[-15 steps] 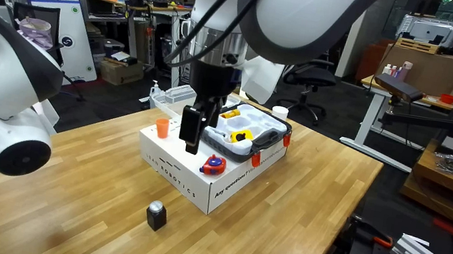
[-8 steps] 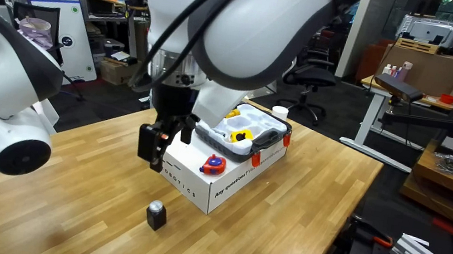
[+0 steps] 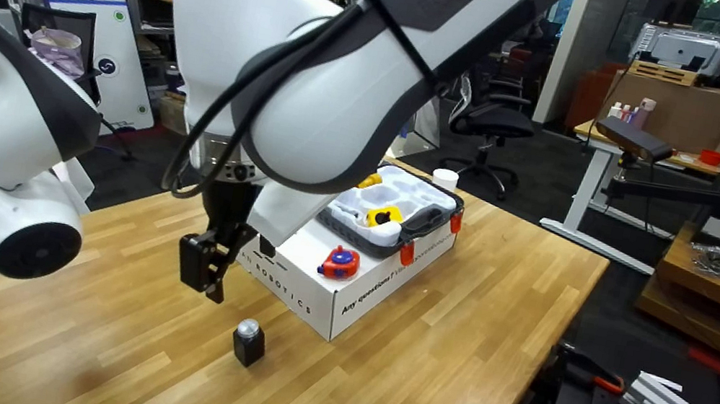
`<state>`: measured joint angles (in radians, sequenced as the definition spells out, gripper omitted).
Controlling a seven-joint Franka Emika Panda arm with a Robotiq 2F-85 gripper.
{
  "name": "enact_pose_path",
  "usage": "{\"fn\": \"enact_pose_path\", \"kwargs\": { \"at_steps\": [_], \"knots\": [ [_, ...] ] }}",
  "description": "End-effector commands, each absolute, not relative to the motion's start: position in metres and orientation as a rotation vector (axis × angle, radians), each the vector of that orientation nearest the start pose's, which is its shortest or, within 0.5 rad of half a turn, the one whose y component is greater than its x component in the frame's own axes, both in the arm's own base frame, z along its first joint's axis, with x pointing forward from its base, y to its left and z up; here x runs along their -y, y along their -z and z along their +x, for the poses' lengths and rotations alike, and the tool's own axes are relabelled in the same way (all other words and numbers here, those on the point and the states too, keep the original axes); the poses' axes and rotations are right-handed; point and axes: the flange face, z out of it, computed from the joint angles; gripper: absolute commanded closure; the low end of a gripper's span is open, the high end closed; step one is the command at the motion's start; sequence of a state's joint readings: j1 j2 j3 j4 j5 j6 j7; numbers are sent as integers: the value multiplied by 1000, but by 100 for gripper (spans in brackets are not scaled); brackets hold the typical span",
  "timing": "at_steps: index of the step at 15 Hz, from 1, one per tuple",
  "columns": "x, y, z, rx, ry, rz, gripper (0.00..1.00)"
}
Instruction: Pick up the black object from the left side of the table and place it on the white box
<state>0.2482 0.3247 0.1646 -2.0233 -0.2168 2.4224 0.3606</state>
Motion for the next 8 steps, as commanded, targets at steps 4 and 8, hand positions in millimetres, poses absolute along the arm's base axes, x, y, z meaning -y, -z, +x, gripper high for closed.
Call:
{"fn": "enact_pose_path", "kwargs": {
  "at_steps": [4, 8],
  "knots": [
    [-239, -301, 558, 316, 184, -3180, 0],
    [-234, -300, 562, 263, 207, -3177, 0]
  ]
}}
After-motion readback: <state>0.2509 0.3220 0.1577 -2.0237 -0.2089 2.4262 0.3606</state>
